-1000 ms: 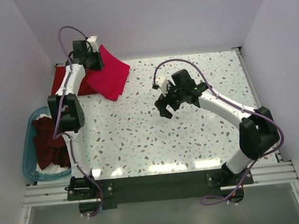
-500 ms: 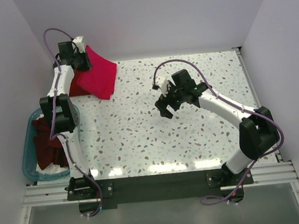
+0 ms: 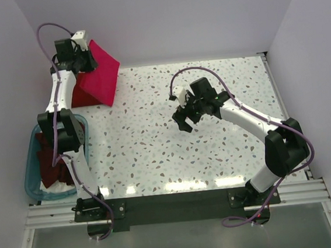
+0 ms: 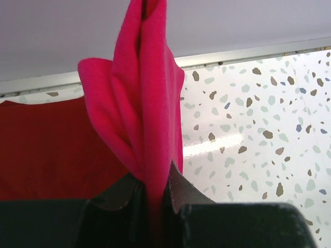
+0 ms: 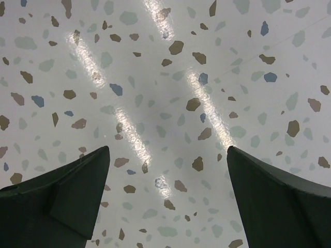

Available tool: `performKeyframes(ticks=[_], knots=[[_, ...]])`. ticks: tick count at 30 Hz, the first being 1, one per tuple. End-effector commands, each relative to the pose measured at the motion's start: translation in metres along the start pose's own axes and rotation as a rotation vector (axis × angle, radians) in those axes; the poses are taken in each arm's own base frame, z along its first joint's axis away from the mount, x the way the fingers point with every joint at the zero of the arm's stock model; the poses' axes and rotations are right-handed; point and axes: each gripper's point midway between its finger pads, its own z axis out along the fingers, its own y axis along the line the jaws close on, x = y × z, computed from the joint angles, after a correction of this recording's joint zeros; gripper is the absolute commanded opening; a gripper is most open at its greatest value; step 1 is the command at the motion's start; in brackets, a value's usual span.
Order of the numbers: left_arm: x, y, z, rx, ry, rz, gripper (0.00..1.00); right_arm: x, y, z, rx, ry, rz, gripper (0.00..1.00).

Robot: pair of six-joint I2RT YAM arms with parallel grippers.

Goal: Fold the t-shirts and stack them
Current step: Neatly place the folded tshirt to the corner

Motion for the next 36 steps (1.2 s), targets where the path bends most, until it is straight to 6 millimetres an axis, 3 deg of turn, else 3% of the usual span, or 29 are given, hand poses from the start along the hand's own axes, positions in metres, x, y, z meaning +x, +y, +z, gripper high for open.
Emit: performKeyframes(ticks=[1, 11, 25, 36], knots=[[-0.045, -0.003, -0.031, -0.001, -0.121, 0.027, 0.0, -0.012, -0.004, -0.011, 0.021, -0.033, -0.024, 0.99], [-0.037, 0.023, -0.025, -0.041, -0.104, 0.034, 0.0, -0.01, -0.005, -0.009, 0.023, -0.026, -0.014, 0.99], [-0.011, 0.098, 0.007, -0.117, -0.084, 0.046, 0.0, -0.008, -0.007, -0.008, 0.022, 0.004, -0.014, 0.99], [-0.01, 0.143, 0.018, -0.195, -0.114, 0.125, 0.0, -0.007, -0.01, -0.003, 0.017, 0.027, -0.017, 0.99]])
